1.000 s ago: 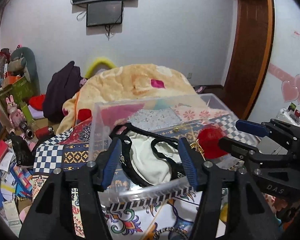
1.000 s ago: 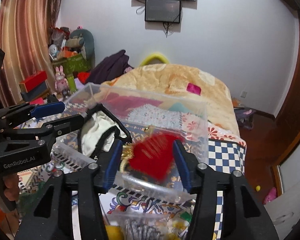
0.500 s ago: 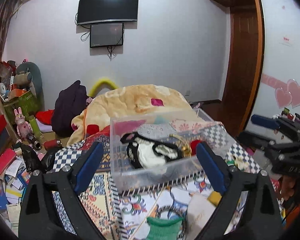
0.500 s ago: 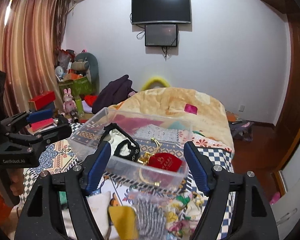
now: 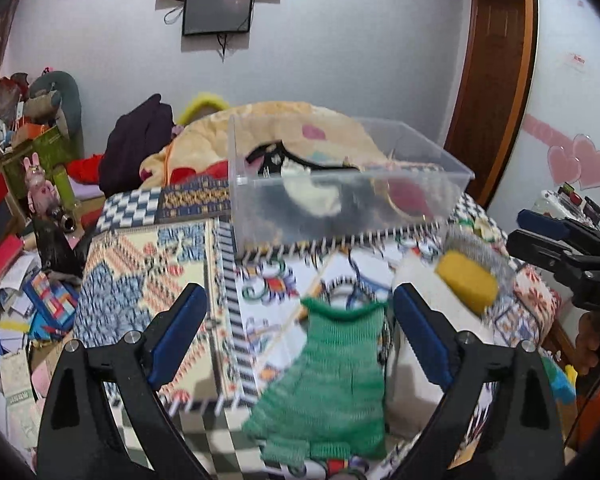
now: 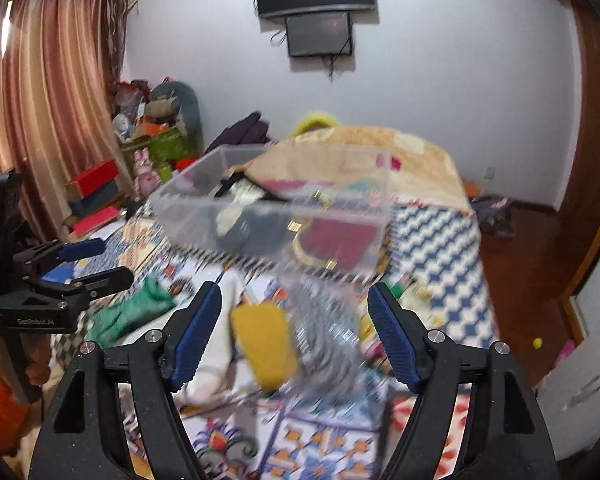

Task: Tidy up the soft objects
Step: 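Grasp the green knitted sock with the left tool while the right grasps the yellow sponge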

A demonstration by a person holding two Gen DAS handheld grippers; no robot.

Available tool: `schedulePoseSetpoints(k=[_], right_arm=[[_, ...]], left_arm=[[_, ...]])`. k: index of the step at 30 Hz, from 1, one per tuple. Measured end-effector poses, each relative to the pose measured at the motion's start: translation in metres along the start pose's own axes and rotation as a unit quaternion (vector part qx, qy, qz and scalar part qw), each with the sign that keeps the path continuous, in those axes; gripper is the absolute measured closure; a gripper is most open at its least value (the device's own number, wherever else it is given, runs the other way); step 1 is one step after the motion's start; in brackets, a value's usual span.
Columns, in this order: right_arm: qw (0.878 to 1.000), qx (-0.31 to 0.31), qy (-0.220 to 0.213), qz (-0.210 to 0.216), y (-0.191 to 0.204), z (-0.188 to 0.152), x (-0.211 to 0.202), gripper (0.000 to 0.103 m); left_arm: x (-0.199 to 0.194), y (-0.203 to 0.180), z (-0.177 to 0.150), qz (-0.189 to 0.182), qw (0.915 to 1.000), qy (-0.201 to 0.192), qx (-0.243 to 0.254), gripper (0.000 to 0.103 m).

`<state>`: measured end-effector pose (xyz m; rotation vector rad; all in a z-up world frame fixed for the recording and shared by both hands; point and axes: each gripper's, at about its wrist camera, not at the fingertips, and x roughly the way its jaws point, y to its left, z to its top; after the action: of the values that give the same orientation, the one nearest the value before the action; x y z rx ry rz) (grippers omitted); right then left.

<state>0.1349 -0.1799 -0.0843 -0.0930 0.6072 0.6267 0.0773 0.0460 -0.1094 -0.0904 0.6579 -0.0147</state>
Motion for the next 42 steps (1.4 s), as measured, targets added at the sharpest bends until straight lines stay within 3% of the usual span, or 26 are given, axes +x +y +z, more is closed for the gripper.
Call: schedulePoseSetpoints(k=[3,7,13,17,19,25,29,33,42], right_arm=[[1.000,-0.007,0.015,0.022,0.007,-0.006,0.006,0.056],[0.998,-0.016,0.031,0.047,0.015,-0.011,0.015,0.067],[0.998,-0.018,0.047,0.029,0.013,-0.021,0.026,0.067],[0.999,-0.019,0.048,0.013,0.008,-0.021,0.026,0.067],[0.999,-0.020,0.049,0.009,0.007,-0.022,0.027,0.067],[0.998,-0.024,0.054,-0.003,0.008,-0.023,0.031,0.059],[0.997,-0.008,0.070,0.009,0.005,-0.027,0.039,0.061],[0.998,-0.004,0.065,0.015,0.004,-0.027,0.036,0.077],[0.999,-0.005,0.025,0.032,0.008,-0.014,0.009,0.077]], left_arm=[[-0.001,-0.004,-0.010,0.000,1.0000,0.001,0.005,0.008],[-0.002,-0.008,-0.020,-0.002,0.9999,0.002,0.011,0.011],[0.003,-0.011,-0.033,-0.007,0.9996,0.018,0.019,0.027],[0.009,-0.005,-0.036,-0.018,0.9994,0.029,0.005,0.033],[0.011,-0.004,-0.037,-0.026,0.9991,0.033,0.000,0.044],[0.010,-0.007,-0.040,-0.036,0.9989,0.029,0.009,0.066],[0.007,-0.009,-0.040,-0.036,0.9990,0.022,0.013,0.082],[0.002,-0.007,-0.037,-0.035,0.9993,0.013,0.009,0.087],[-0.016,0.001,-0.018,-0.033,0.9993,-0.015,-0.002,0.089]])
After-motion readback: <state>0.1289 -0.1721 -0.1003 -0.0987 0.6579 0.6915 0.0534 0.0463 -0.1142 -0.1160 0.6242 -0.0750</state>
